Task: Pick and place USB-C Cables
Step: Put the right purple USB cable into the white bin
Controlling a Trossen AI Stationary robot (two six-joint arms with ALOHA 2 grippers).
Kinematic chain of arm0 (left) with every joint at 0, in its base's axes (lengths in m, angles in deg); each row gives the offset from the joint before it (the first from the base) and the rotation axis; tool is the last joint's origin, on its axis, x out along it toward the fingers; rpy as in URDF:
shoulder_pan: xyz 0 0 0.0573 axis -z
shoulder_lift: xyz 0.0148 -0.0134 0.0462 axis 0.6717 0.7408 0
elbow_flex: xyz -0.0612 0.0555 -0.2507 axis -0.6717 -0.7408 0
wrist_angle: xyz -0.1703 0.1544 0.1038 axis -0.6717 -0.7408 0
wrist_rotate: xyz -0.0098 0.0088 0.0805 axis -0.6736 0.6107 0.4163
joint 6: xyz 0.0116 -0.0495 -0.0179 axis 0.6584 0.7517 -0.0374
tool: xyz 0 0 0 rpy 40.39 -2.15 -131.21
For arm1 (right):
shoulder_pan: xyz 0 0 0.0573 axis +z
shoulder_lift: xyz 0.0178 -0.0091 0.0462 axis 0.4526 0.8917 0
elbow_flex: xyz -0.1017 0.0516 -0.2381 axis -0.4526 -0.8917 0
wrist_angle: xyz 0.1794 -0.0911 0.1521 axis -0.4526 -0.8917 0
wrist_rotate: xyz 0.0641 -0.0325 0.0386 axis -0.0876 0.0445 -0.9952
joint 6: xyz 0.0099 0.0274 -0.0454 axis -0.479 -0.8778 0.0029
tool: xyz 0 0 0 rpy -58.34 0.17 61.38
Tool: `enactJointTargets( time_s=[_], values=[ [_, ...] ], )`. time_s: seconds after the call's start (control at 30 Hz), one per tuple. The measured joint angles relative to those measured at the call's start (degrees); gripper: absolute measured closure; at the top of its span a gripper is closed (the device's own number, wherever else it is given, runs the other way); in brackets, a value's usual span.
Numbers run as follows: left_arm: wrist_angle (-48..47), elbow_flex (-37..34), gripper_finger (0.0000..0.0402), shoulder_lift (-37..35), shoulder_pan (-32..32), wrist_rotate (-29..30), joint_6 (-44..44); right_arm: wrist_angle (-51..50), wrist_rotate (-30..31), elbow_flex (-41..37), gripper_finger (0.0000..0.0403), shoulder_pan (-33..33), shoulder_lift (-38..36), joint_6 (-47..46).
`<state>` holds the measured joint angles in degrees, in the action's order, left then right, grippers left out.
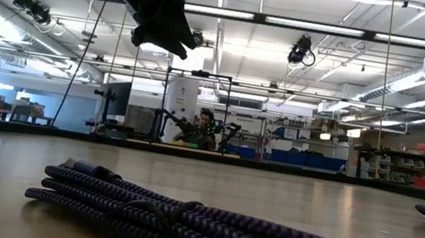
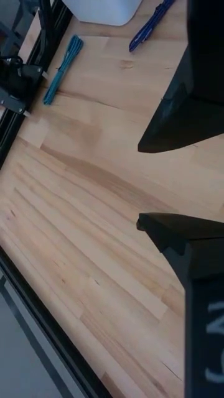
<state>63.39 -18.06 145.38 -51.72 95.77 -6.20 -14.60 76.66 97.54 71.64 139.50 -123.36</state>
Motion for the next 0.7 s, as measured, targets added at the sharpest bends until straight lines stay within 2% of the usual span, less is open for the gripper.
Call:
enactJointTargets(
  time_s=[0.1, 0.23, 0.33, 0.47, 0.57, 0.7],
  values=[
    [0.0, 0.0, 0.0229, 0.0, 0.0, -3.8, -3.1, -1.3, 10.9, 1.0, 0.0281, 0.0, -5.0, -4.9],
    [0.0, 0.0, 0.023, 0.0, 1.5, -12.3, -13.2, 0.0, 27.8, 1.0, 0.0282, -0.1, -9.7, -11.9],
    [0.0, 0.0, 0.023, 0.0, 4.2, -17.4, -20.9, 4.9, 35.1, 1.0, 0.0281, -0.2, -10.8, -10.0],
    [0.0, 0.0, 0.023, 0.0, 8.4, -17.9, -24.1, 17.8, 32.5, 1.0, 0.0283, -1.5, -8.4, 5.3],
    [0.0, 0.0, 0.023, 0.0, 10.8, -15.1, -19.7, 27.1, 30.2, 1.0, 0.0284, -3.4, -4.7, 14.6],
    [0.0, 0.0, 0.023, 0.0, 13.4, -13.8, -9.6, 29.5, 15.2, 1.4, 0.0284, -9.9, 0.5, 23.1]
  ],
)
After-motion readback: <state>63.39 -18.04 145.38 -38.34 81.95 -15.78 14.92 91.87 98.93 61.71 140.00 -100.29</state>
